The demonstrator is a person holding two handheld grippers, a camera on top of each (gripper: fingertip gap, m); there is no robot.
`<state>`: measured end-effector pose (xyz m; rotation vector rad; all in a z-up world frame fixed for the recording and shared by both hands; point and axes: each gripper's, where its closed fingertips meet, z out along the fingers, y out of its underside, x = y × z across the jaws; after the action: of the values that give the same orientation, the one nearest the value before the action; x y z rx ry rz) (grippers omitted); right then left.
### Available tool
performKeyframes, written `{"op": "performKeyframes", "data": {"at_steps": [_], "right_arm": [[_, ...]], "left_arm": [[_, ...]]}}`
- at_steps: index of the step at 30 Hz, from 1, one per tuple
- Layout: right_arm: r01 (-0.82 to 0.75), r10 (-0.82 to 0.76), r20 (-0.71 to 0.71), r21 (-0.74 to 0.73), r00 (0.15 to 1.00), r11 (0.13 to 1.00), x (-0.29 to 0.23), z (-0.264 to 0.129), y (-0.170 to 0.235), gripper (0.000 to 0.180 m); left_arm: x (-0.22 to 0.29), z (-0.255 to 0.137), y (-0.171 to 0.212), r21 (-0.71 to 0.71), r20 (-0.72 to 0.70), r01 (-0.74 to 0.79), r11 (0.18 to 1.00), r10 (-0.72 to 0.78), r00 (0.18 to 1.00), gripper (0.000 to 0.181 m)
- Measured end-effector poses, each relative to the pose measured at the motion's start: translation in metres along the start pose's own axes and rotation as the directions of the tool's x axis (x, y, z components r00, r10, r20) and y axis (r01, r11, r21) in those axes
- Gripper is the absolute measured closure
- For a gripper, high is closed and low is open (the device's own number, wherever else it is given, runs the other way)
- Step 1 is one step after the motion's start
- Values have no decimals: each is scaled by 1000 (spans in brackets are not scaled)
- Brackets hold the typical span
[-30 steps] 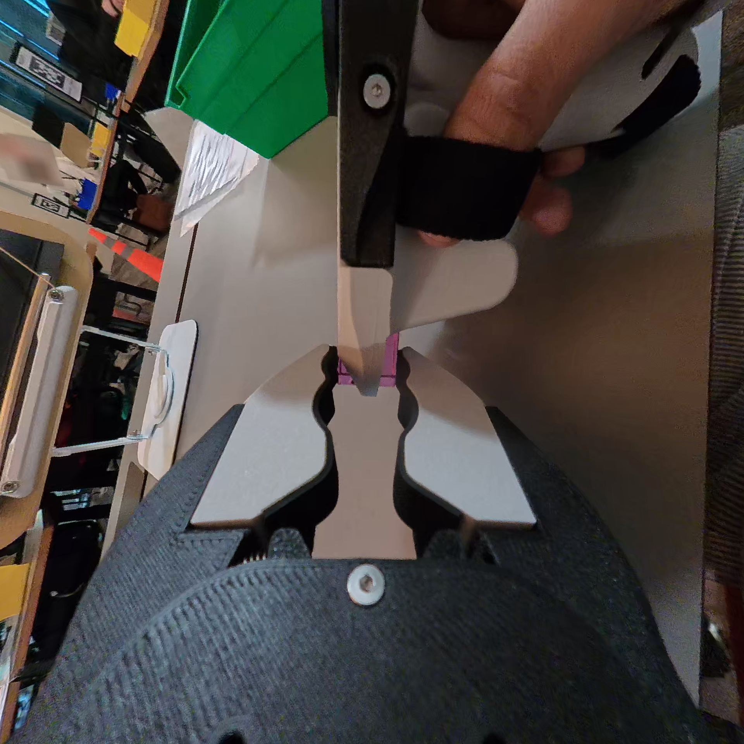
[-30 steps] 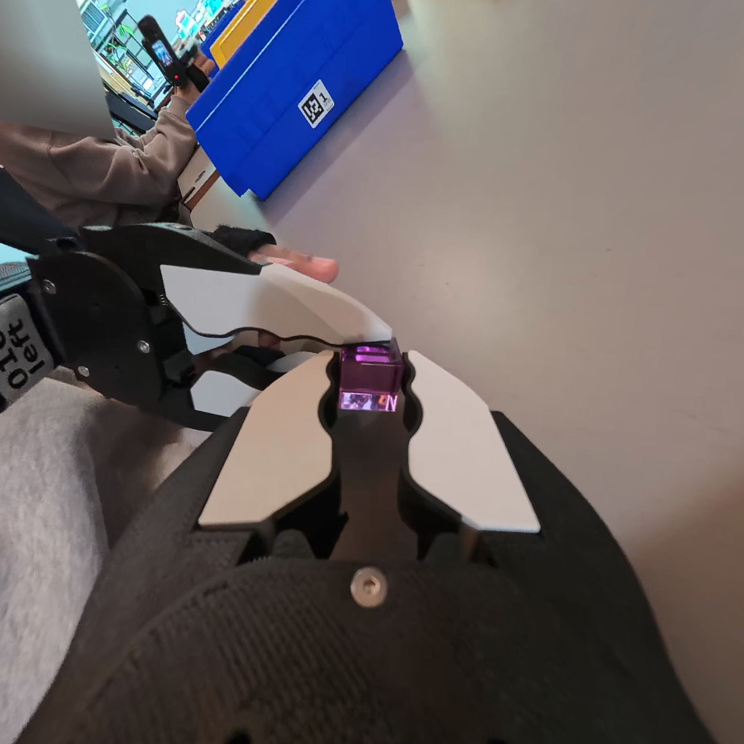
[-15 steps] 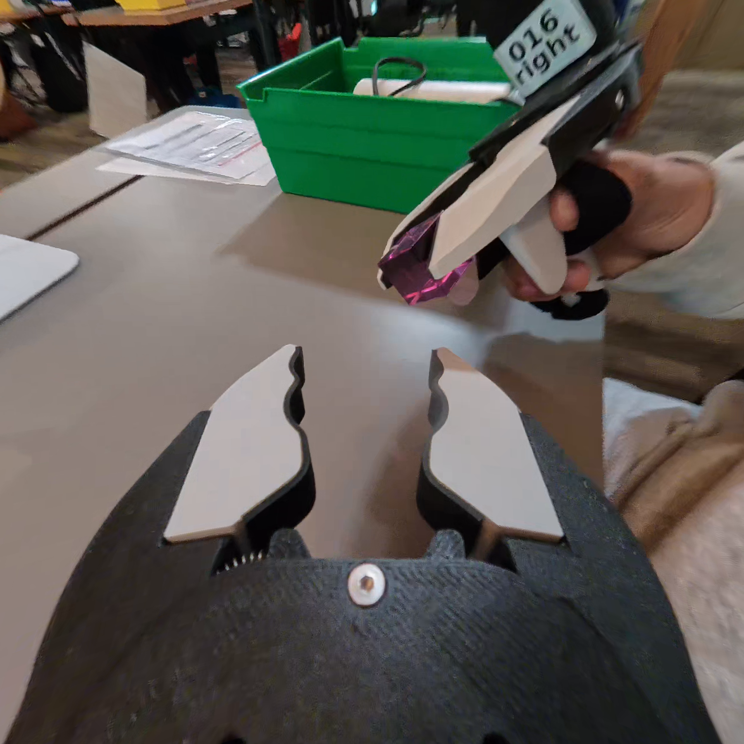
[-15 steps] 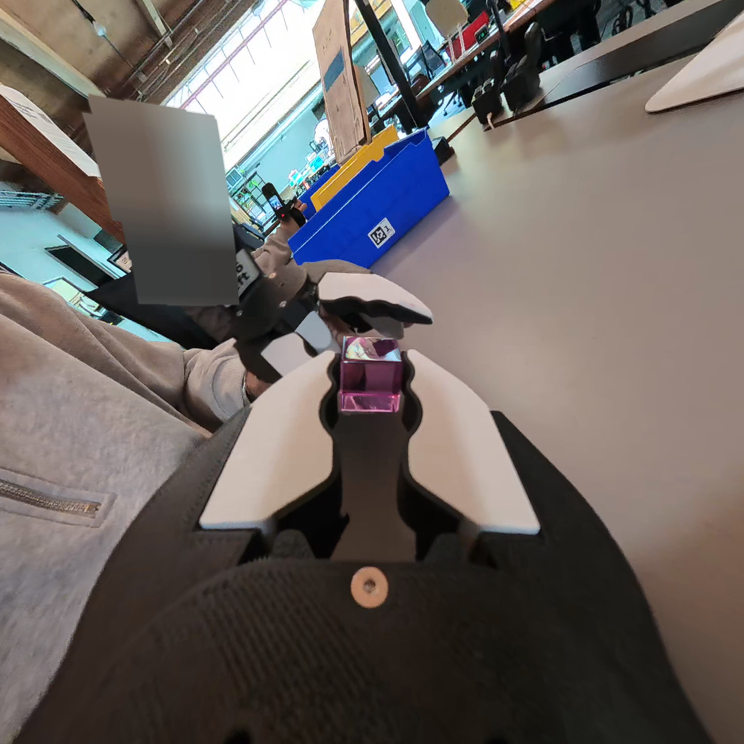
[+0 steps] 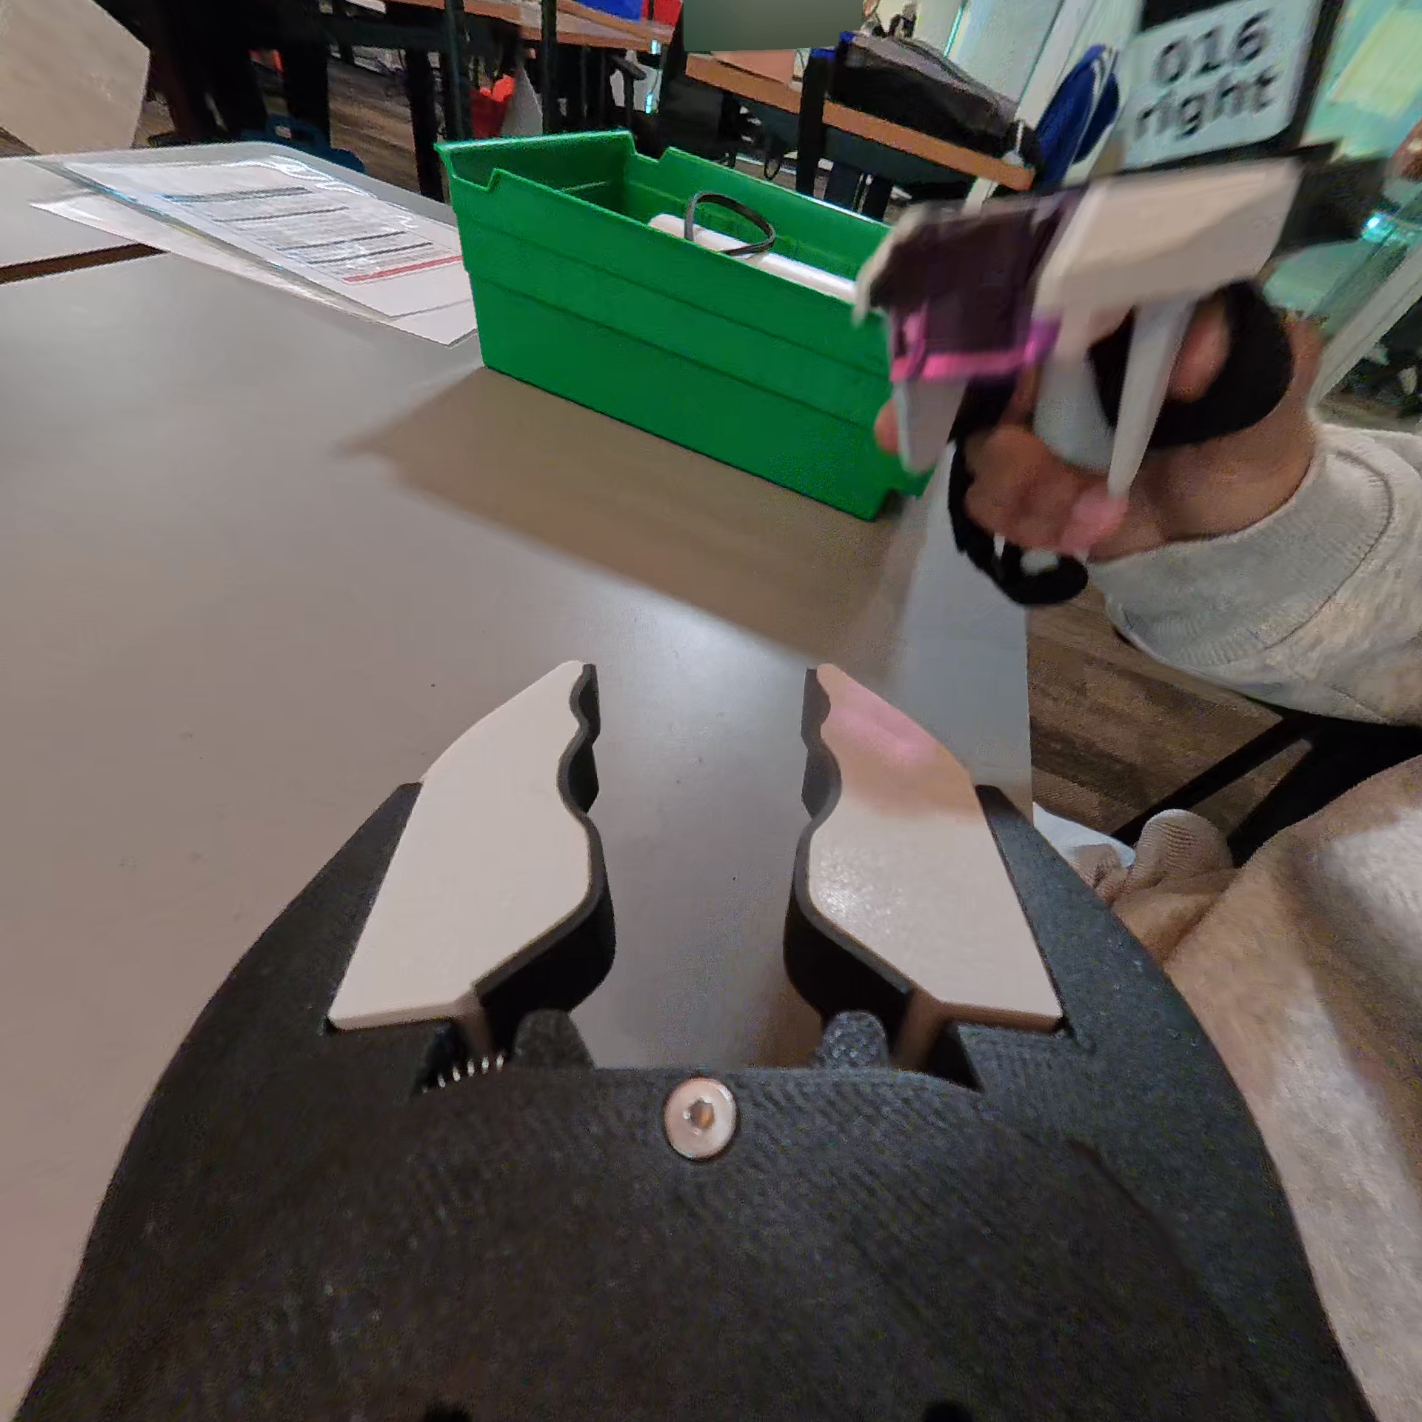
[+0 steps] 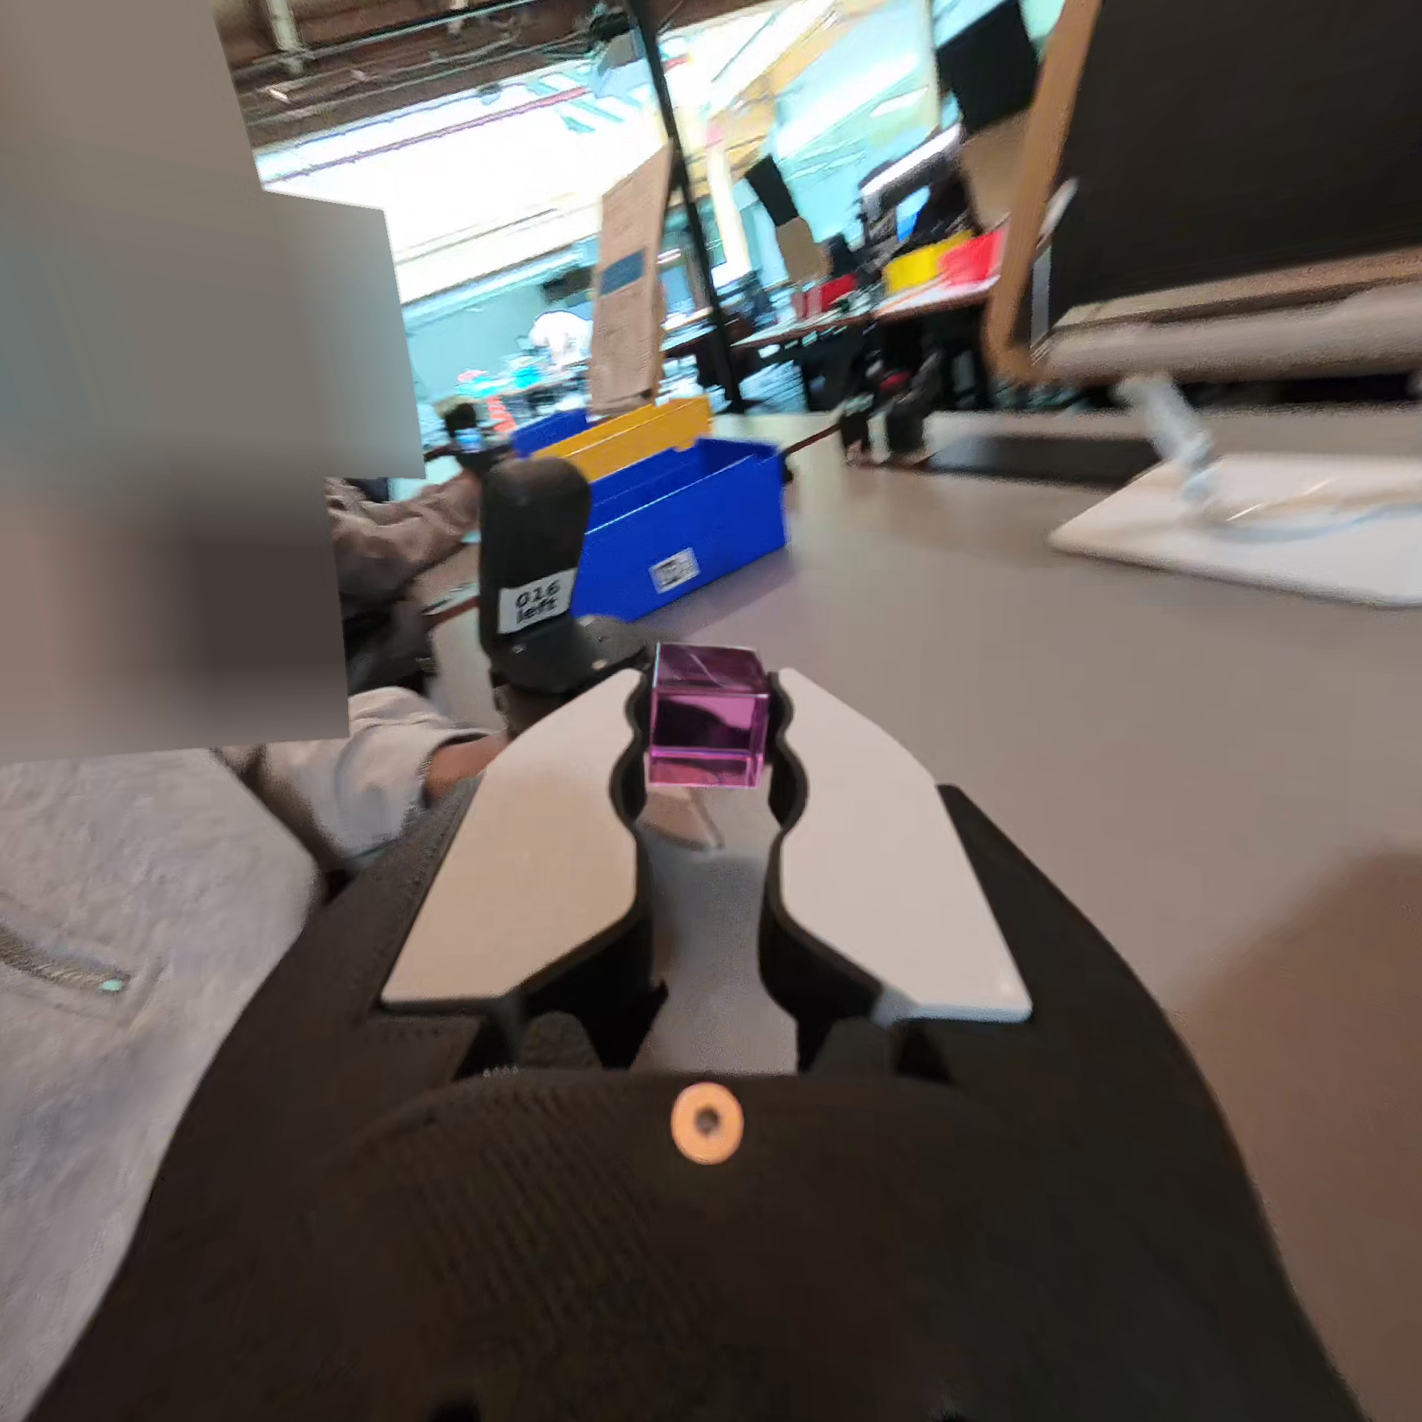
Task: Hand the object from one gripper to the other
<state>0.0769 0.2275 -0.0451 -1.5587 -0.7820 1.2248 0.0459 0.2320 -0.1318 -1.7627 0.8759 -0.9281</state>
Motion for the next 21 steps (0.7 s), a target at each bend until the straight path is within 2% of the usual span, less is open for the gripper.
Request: {"op": "performKeyframes", "data": {"at_steps": [2, 4, 7, 10, 12, 15, 21], "right_arm": [[121, -118, -132, 19, 984, 992, 10, -22, -25, 151], [225, -215, -307, -1, 927, 974, 31, -55, -48, 151], [310, -290, -584, -69, 758, 948, 76, -126, -75, 151], [251, -245, -758, -110, 605, 962, 121, -199, -74, 151], [180, -143, -800, -45, 583, 983, 142, -232, -66, 150], [74, -23, -796, 27, 605, 997, 164, -250, -55, 150], [12, -234, -797, -275, 557, 961, 223, -230, -44, 150]], "left_arm": [[-1, 0, 0, 6, -9, 20, 1000, -20, 1000, 130], [-2, -1, -1, 12, -12, 38, 999, -37, 999, 131], [-5, -2, -2, 23, -12, 52, 998, -51, 999, 132], [-5, -1, -3, 27, -17, 62, 998, -62, 998, 133], [-5, -1, -3, 31, -18, 64, 997, -63, 998, 133], [-5, 1, -3, 33, -18, 65, 997, -64, 998, 134], [-3, 0, -9, 77, -33, 92, 993, -90, 995, 136]]}}
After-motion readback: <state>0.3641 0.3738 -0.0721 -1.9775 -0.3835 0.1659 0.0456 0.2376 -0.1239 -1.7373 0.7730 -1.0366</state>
